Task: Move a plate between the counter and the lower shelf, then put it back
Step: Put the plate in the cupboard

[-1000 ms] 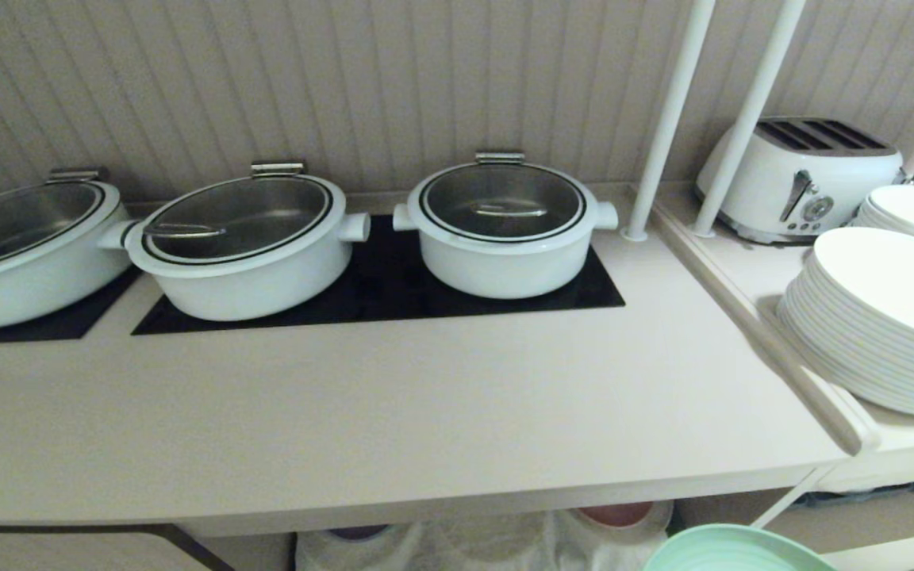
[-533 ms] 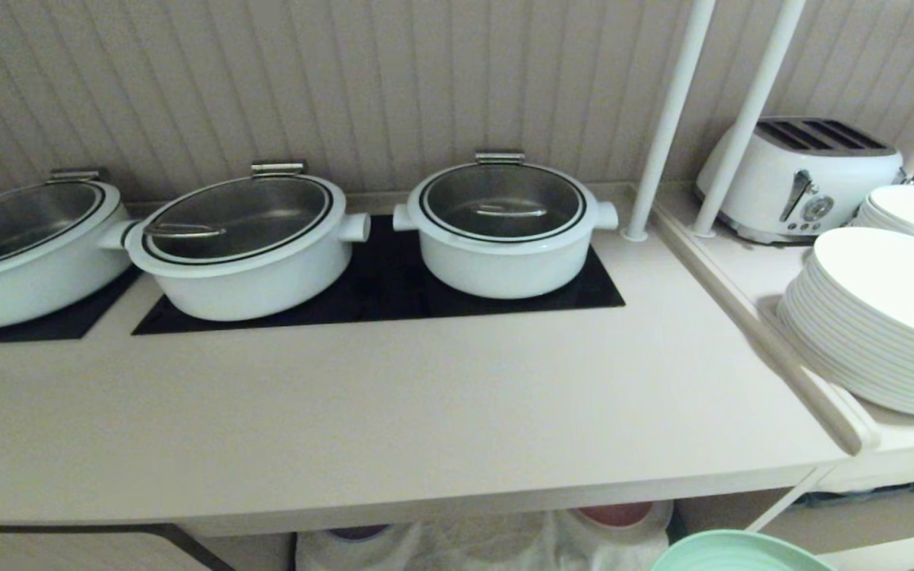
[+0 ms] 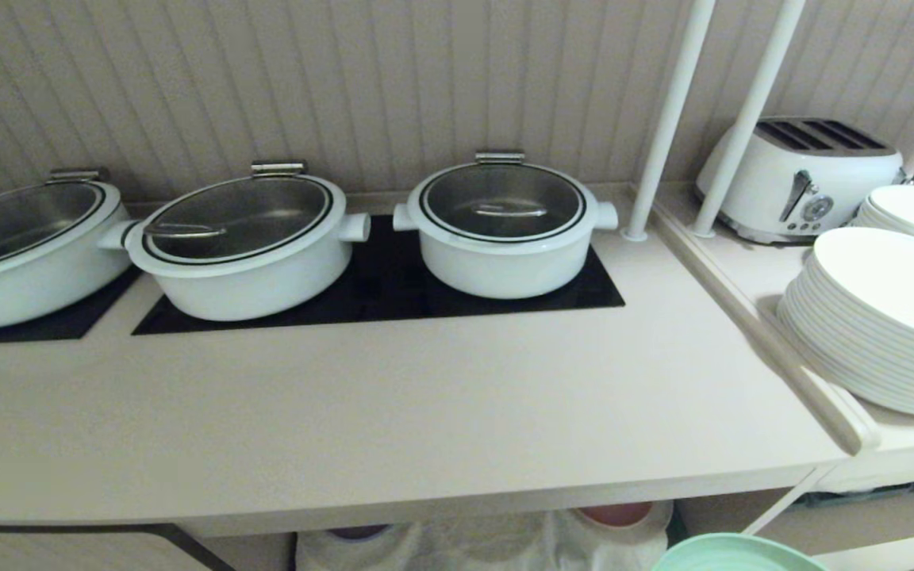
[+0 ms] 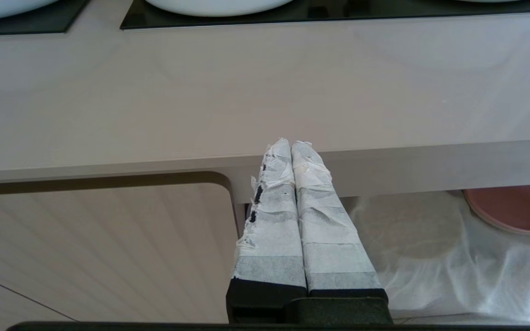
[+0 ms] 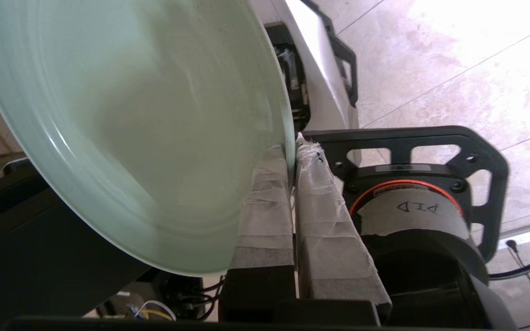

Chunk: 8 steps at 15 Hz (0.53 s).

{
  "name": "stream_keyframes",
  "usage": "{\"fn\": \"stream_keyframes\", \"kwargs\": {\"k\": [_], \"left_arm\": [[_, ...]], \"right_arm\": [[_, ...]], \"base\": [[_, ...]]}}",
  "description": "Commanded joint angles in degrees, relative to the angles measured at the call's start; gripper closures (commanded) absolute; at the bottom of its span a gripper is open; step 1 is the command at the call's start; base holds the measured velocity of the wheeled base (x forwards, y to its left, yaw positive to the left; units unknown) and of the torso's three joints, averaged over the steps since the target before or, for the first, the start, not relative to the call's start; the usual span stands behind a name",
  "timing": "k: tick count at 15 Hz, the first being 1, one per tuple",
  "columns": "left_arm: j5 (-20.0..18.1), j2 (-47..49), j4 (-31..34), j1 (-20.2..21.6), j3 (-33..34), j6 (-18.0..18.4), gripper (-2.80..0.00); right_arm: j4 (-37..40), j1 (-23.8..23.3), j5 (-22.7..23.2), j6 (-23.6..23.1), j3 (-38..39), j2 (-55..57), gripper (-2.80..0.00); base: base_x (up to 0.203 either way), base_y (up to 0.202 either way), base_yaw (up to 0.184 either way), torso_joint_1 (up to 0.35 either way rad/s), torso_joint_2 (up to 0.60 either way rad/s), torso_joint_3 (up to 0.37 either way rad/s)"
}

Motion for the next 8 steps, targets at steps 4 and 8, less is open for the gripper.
{"fn": "stream_keyframes", "kwargs": {"k": [4, 8], "left_arm": [[0.01, -0.02, 0.0, 0.0, 0.01, -0.04, 0.0], [0.01, -0.02, 0.0, 0.0, 0.01, -0.04, 0.0]], "right_arm": [[0.1, 0.09, 0.22, 0.19, -0.05, 0.31, 0.0], [0.06, 0.09, 0.22, 0.19, -0.05, 0.31, 0.0]], "base": [[0.0, 0.0, 0.0, 0.0, 0.0, 0.0], [0.0, 0.0, 0.0, 0.0, 0.0, 0.0]]}}
